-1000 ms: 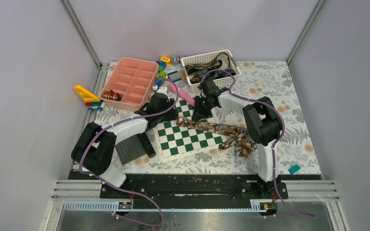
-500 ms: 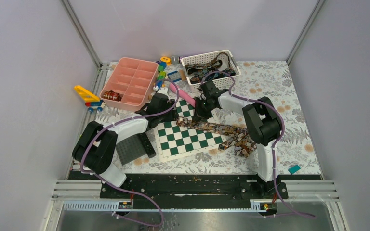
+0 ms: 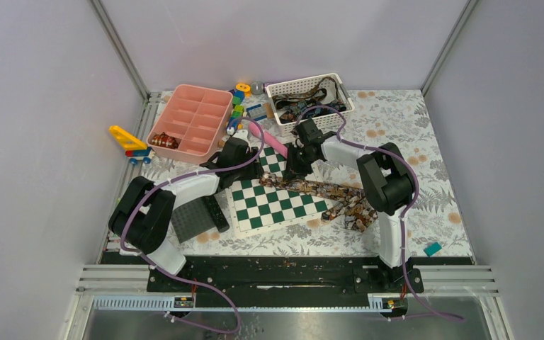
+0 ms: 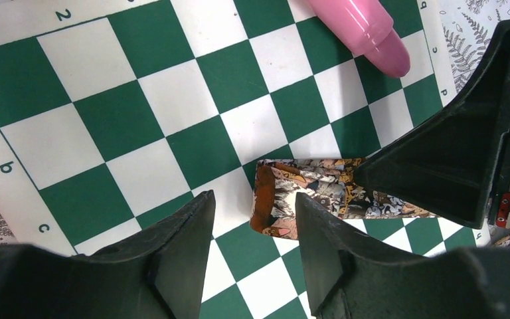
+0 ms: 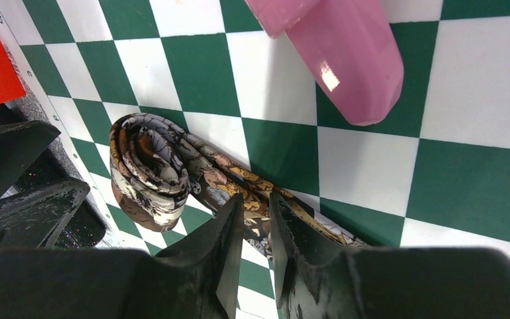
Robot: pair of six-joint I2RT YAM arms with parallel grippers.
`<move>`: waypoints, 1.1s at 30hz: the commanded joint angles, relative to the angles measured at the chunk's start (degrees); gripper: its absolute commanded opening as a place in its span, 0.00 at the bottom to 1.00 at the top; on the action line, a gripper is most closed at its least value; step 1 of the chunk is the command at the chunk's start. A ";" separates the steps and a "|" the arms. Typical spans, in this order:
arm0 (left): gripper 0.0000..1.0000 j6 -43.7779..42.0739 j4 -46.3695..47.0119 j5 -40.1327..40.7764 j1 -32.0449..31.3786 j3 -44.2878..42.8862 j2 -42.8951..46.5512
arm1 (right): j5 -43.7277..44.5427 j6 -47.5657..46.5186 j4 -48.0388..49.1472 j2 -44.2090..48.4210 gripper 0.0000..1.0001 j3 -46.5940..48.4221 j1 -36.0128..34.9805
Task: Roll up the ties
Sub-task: Roll the tie at the center of the board.
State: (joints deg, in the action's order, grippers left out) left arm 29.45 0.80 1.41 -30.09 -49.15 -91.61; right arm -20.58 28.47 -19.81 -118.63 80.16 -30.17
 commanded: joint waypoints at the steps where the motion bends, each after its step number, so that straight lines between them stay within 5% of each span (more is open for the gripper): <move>1: 0.50 -0.03 2.95 -1.15 0.20 -2.09 0.24 | 0.67 -0.69 -0.72 3.71 0.28 0.17 -0.68; 11: 0.50 -0.35 2.87 0.16 0.23 -1.54 2.85 | 5.41 1.01 -1.34 6.52 0.33 4.43 -0.67; 33: 0.50 0.97 4.56 2.19 0.81 1.16 4.07 | -9.82 11.77 6.48 3.21 0.31 3.51 -3.79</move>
State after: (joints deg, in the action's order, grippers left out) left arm 29.93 2.39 2.42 -29.76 -48.53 -89.08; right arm -27.77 38.52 -15.05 -114.30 83.02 -33.06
